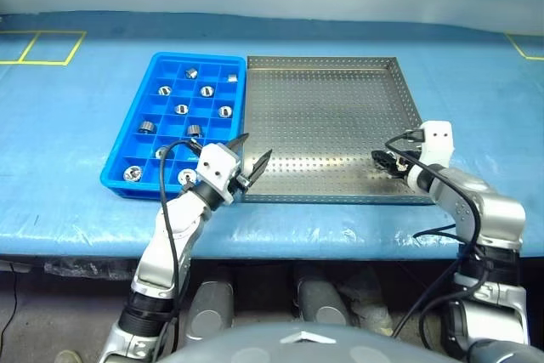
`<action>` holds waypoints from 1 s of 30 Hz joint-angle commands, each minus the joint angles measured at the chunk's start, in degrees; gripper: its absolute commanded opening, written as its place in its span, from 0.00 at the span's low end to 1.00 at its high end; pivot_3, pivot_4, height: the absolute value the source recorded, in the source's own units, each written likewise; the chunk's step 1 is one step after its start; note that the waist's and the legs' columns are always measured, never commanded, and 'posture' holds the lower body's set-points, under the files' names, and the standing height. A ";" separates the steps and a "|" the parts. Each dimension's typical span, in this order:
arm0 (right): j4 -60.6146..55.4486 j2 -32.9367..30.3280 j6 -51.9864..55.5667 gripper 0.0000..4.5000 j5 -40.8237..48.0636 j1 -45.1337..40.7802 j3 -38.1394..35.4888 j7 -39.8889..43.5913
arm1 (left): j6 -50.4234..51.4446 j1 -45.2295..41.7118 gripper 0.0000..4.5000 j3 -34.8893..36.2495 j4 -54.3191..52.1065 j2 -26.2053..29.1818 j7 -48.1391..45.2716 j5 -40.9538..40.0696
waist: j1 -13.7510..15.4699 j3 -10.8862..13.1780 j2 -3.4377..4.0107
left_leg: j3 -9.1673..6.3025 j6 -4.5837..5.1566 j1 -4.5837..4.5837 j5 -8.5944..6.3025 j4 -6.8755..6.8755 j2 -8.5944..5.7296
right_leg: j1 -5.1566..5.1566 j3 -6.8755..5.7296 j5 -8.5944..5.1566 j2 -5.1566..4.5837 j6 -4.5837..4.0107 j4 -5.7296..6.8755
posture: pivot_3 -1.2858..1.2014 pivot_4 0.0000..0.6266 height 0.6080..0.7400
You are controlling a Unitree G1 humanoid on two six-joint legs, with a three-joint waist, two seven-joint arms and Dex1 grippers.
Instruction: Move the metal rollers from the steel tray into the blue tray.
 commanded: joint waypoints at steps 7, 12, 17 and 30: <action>-3.77 1.02 -5.84 0.38 1.46 -2.67 2.88 3.34 | -0.64 0.64 0.67 2.62 -4.74 0.90 1.41 -0.65 | -0.02 0.00 0.00 | 0.00 0.02 0.02 0.01 0.07 0.02 | 0.02 0.02 0.02 0.03 0.03 0.03 | 0.56 0.24 1.00; -10.37 7.68 -11.04 0.38 4.58 -7.37 7.15 6.31 | -0.13 1.73 0.67 3.81 -7.05 1.23 3.18 -0.31 | 0.49 0.04 0.05 | -0.03 0.02 -0.01 0.01 -0.03 0.05 | -0.09 0.01 0.17 0.07 0.29 0.06 | 0.59 0.24 1.00; -7.57 12.84 -15.89 0.38 3.96 -13.56 17.51 12.68 | 0.81 5.41 0.67 5.90 -10.53 0.64 6.28 -0.45 | 2.02 0.05 0.03 | -0.12 0.02 -0.04 0.01 -0.06 0.03 | -0.07 -0.08 0.17 0.03 0.28 -0.01 | 0.62 0.24 1.00; 15.70 17.70 -22.14 0.38 -6.74 -25.30 31.75 18.25 | 2.10 11.23 0.67 7.79 -15.78 1.47 9.05 1.44 | 8.35 0.07 0.01 | -0.31 0.00 -0.11 0.01 -0.19 0.01 | -0.16 -0.35 -0.12 0.00 -0.25 0.01 | 0.67 0.24 1.00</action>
